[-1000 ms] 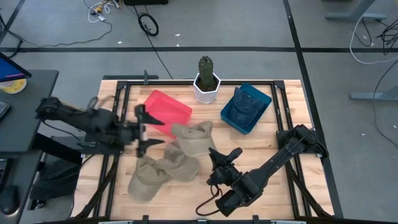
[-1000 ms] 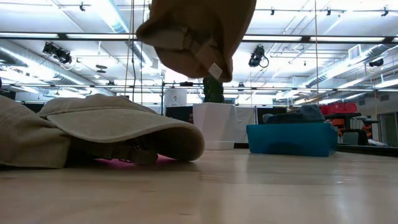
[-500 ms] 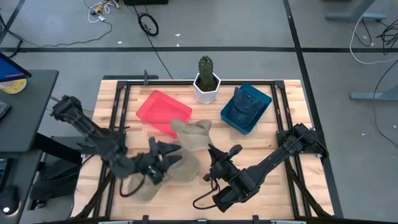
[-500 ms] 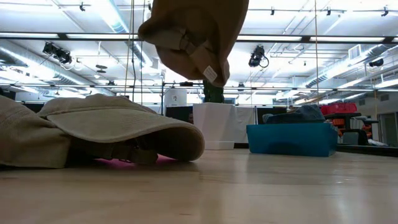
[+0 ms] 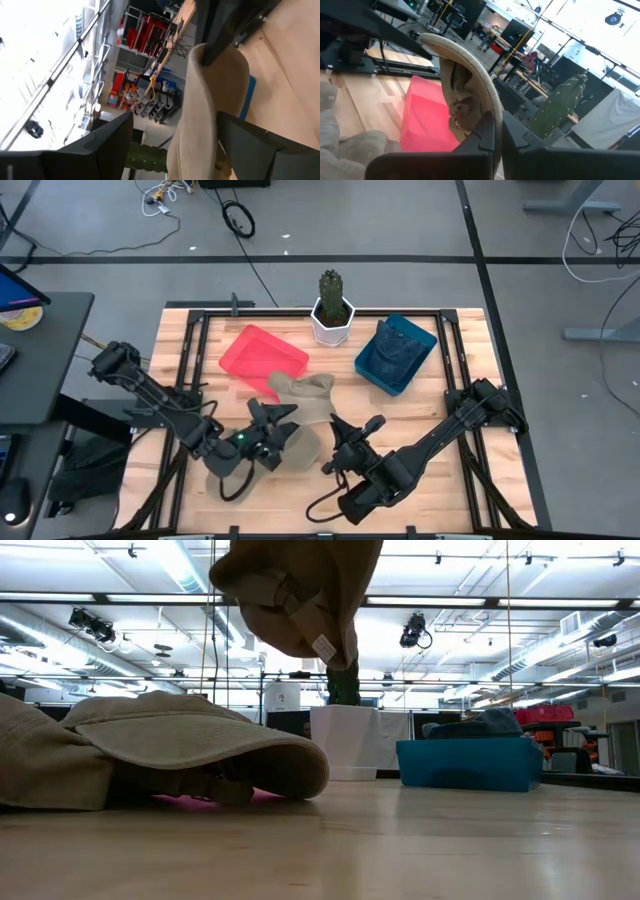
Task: Pick & Place hat
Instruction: Put the right brown cap into the red bin
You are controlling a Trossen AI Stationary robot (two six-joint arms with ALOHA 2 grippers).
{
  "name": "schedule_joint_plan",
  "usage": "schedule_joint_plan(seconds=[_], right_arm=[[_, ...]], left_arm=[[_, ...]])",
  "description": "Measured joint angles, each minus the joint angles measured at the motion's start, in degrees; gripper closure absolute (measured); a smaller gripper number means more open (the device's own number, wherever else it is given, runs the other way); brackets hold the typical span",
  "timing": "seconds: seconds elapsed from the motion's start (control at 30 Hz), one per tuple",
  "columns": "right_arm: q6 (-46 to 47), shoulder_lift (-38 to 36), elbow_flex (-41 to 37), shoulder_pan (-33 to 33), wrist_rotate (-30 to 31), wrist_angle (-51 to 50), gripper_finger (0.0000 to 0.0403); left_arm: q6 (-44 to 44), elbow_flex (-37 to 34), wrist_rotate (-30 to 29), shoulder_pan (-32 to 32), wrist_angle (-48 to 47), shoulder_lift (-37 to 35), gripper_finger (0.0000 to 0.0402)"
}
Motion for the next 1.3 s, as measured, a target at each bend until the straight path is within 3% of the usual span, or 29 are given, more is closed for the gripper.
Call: schedule_joint_plan(seconds=[0.2,0.33,0.47,0.63,0.67,0.87,1.07,1.3], right_arm=[[-3.9,0.0,0.0,0.8,0.5,3.2,0.0403],[-4.2,0.0,0.0,1.2,1.5,3.3,0.0403],[-4.3,0.0,0.0,1.4,1.5,3.3,0.0403],[-3.9,0.0,0.0,1.4,1.3,3.6,0.0403],[-3.7,0.0,0.0,1.4,1.2,3.7,0.0403],[-3.6,0.1,0.0,1.4,-0.3,3.6,0.0400],[-4.2,0.1,0.0,1.2,-2.0,3.6,0.0358],[-6.0,0.1,0.0,1.9,-2.1,3.2,0.0281]], left_arm=[[-2.8,0.0,0.1,1.8,0.0,0.0,0.0117],[-2.3,0.0,3.1,2.1,-1.6,0.0,0.0146],[-2.2,-0.1,4.6,2.1,-2.4,0.0,0.0221],[-1.4,-0.1,4.3,2.0,-2.5,0.0,0.0367],[-1.4,-0.1,4.2,2.0,-2.3,0.0,0.0382],[-0.5,-0.1,3.6,2.2,-2.6,-0.1,0.0390],[1.1,-0.1,0.3,2.0,-3.1,0.0,0.0390],[2.4,-0.1,-12.5,2.1,-7.6,0.0,0.0390]])
